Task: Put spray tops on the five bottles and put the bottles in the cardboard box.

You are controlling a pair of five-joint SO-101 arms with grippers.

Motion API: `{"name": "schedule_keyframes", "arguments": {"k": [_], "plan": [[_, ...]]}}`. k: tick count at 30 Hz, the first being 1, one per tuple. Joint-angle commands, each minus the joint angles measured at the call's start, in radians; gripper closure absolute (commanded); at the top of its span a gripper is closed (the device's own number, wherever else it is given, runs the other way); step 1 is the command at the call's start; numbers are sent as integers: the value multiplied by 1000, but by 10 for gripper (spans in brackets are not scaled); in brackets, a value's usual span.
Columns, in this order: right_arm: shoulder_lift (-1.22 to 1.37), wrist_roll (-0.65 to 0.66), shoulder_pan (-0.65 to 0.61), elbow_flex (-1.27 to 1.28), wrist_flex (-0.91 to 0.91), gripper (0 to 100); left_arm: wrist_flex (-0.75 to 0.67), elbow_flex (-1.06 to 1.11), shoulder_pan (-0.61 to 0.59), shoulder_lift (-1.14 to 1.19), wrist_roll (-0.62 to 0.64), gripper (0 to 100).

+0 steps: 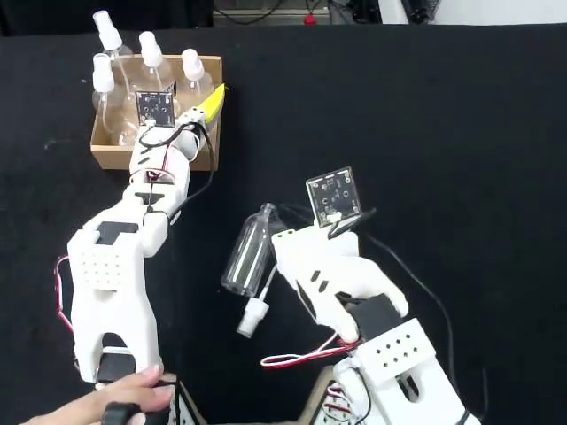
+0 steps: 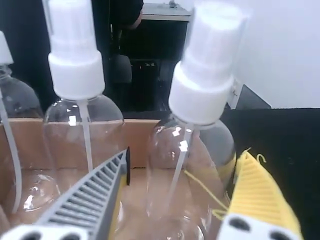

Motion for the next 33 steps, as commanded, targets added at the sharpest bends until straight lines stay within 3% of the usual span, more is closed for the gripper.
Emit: {"name": "schedule_keyframes", "arguments": {"k": [1, 22, 30, 33], "plan": [[-1, 2, 21, -4, -25, 946, -18, 39, 4, -115, 8, 668], [-1, 2, 21, -4, -25, 946, -12, 265, 2, -371, 3, 670], [-1, 2, 21, -4, -25, 946, -11, 509, 2, -591, 3, 672], [-1, 2, 21, -4, -25, 946, 107, 575, -7, -704, 6, 672]]}}
